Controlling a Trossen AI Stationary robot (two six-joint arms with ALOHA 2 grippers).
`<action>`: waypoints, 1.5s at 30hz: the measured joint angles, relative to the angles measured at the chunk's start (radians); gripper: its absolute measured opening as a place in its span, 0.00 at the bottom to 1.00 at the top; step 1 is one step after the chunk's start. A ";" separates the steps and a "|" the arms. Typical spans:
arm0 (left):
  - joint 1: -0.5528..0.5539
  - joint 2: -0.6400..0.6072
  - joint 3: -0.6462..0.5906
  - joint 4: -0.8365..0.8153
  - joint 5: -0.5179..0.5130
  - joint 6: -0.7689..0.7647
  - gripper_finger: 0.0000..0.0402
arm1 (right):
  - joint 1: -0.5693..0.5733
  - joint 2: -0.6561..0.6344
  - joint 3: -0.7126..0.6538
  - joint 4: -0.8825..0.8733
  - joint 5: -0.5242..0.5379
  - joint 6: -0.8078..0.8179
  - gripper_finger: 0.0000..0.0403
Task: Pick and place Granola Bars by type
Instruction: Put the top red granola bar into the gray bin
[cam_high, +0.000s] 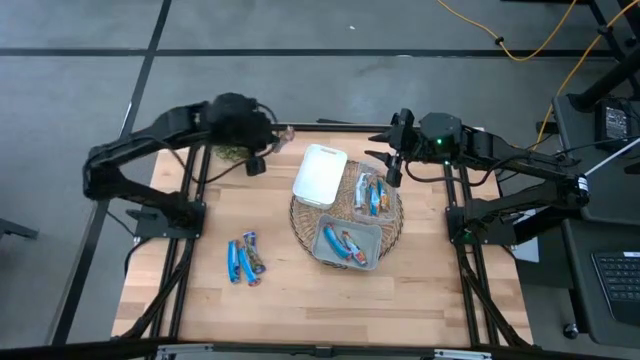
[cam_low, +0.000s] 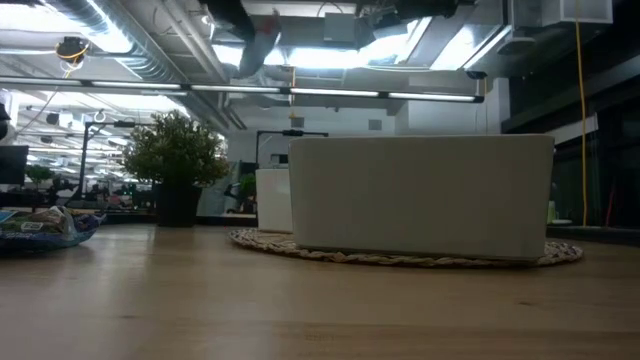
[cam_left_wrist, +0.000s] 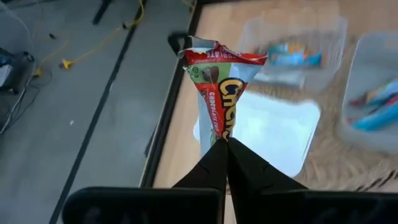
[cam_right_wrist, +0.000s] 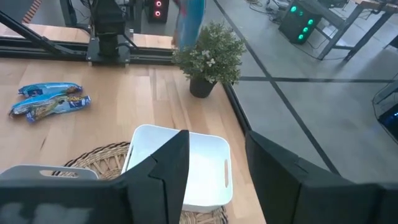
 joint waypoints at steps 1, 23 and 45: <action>-0.008 -0.012 0.000 0.004 0.000 -0.010 0.01 | 0.000 0.000 0.000 -0.001 0.000 0.000 0.40; -0.171 0.059 0.000 0.282 0.206 0.065 0.00 | -0.005 0.000 0.000 -0.109 0.001 0.079 0.40; -0.420 0.410 0.207 0.338 0.184 -0.146 0.01 | -0.005 0.000 0.000 -0.271 -0.038 0.076 0.40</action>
